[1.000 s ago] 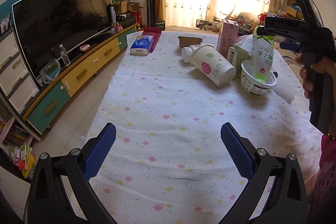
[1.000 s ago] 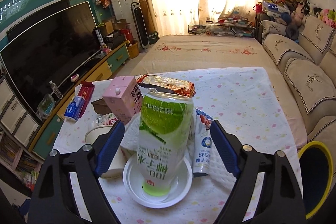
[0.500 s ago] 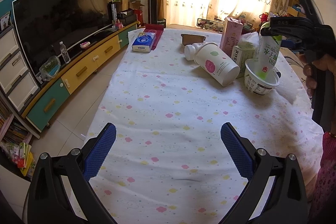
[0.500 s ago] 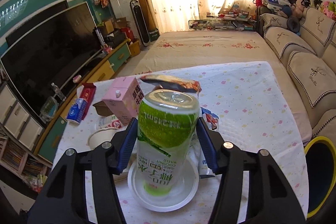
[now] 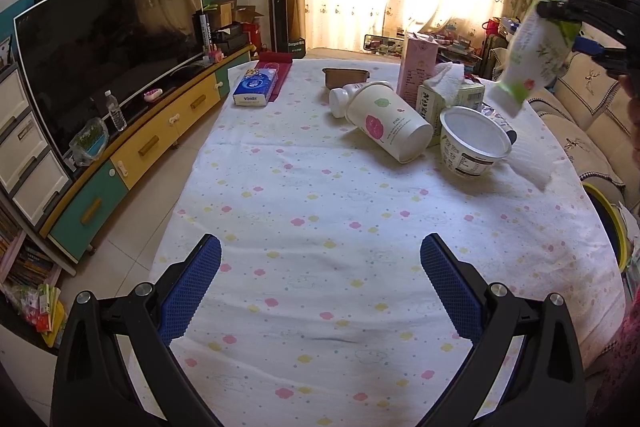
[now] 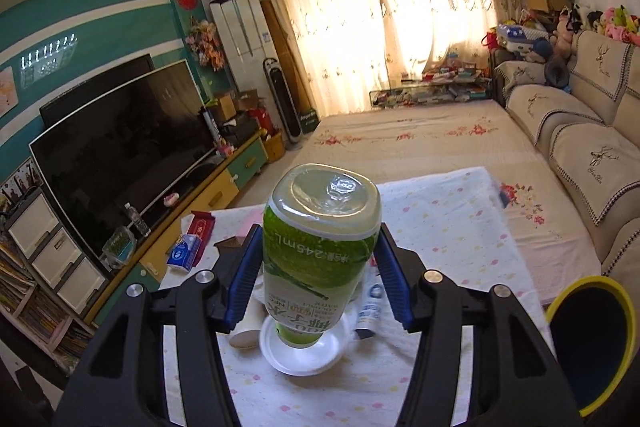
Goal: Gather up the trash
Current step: 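Carry the bottle over the yellow-rimmed bin and release it with the right gripper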
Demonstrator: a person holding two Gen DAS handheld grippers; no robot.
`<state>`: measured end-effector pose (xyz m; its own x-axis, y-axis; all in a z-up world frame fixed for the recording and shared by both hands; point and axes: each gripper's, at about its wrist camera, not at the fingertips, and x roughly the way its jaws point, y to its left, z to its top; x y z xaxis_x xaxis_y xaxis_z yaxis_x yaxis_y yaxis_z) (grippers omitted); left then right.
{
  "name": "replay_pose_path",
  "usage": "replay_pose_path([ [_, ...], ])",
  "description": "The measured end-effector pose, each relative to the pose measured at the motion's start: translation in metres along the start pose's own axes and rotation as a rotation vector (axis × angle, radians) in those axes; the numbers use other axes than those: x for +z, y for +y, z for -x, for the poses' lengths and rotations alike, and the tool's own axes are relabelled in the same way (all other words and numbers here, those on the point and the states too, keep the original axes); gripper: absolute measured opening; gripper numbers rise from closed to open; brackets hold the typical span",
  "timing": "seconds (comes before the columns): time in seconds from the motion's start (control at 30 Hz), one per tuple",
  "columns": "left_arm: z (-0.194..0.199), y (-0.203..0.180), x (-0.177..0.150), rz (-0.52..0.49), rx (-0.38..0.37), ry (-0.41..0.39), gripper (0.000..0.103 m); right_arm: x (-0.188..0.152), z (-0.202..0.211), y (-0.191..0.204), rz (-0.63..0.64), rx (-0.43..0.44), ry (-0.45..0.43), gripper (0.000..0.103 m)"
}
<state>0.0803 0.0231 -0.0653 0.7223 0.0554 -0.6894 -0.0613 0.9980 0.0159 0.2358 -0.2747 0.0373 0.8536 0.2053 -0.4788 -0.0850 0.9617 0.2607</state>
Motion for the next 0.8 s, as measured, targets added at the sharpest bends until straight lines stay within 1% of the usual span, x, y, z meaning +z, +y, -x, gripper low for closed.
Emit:
replay_pose_path([
  [0.07,0.001,-0.004,0.0,-0.008,-0.004,-0.001,0.098,0.0,0.018,-0.02,-0.005,-0.04,-0.032,0.053],
  [0.17,-0.001,-0.01,0.0,-0.017,-0.013,0.002,0.098,0.0,0.042,-0.061,-0.039,-0.128,-0.068,0.053],
  [0.27,-0.003,-0.018,0.0,-0.029,-0.024,0.009,0.098,-0.006,0.06,-0.113,-0.08,-0.271,-0.086,0.054],
  [0.33,-0.004,-0.025,0.0,-0.039,-0.036,0.013,0.098,-0.015,0.065,-0.15,-0.113,-0.376,-0.073,0.054],
  [0.47,-0.009,-0.041,0.0,-0.062,-0.059,0.027,0.098,-0.042,0.058,-0.215,-0.151,-0.549,0.007,0.054],
  [0.53,-0.013,-0.051,0.001,-0.072,-0.072,0.039,0.098,-0.059,0.046,-0.242,-0.165,-0.597,0.075,0.054],
  [0.63,-0.019,-0.064,0.003,-0.084,-0.1,0.057,0.098,-0.087,0.027,-0.273,-0.182,-0.626,0.176,0.054],
  [0.73,-0.023,-0.076,0.007,-0.103,-0.12,0.063,0.098,-0.107,0.008,-0.295,-0.198,-0.642,0.252,0.053],
  [0.77,-0.025,-0.08,0.009,-0.111,-0.126,0.065,0.098,-0.113,0.002,-0.301,-0.205,-0.637,0.28,0.053],
  [0.8,-0.026,-0.084,0.01,-0.118,-0.133,0.068,0.098,-0.115,-0.003,-0.306,-0.217,-0.627,0.291,0.052],
])
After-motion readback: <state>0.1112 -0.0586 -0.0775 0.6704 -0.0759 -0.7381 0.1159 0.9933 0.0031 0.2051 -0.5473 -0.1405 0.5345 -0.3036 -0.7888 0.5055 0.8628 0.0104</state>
